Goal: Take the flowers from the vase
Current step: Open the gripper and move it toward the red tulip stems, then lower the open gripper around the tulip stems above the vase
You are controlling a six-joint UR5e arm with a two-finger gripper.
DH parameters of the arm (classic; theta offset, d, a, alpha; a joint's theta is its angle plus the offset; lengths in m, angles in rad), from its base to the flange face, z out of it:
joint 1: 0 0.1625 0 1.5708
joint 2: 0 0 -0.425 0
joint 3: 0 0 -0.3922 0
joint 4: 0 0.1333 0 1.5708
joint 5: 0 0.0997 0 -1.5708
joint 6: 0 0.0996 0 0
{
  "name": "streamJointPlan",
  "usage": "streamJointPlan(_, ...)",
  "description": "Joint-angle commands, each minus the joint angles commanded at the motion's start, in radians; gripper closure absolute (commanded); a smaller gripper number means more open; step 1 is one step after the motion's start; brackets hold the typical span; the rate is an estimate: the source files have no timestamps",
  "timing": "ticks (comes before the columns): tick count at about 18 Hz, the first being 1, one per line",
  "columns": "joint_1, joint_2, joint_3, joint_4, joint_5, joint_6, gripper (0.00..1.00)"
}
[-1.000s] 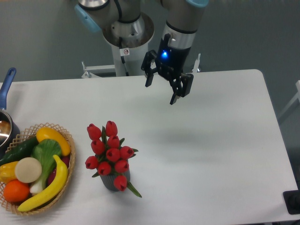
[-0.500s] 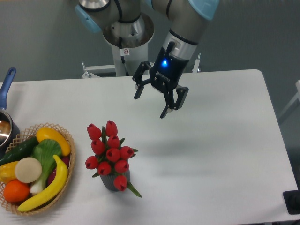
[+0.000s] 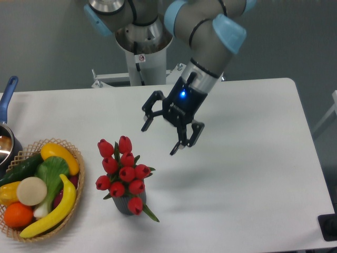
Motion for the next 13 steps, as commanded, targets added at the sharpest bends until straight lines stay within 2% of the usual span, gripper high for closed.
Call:
streamJointPlan(1, -0.012, -0.020, 0.008, 0.011, 0.001, 0.002, 0.00)
streamJointPlan(13, -0.057, -0.040, -0.003, 0.014, -0.002, 0.008, 0.00)
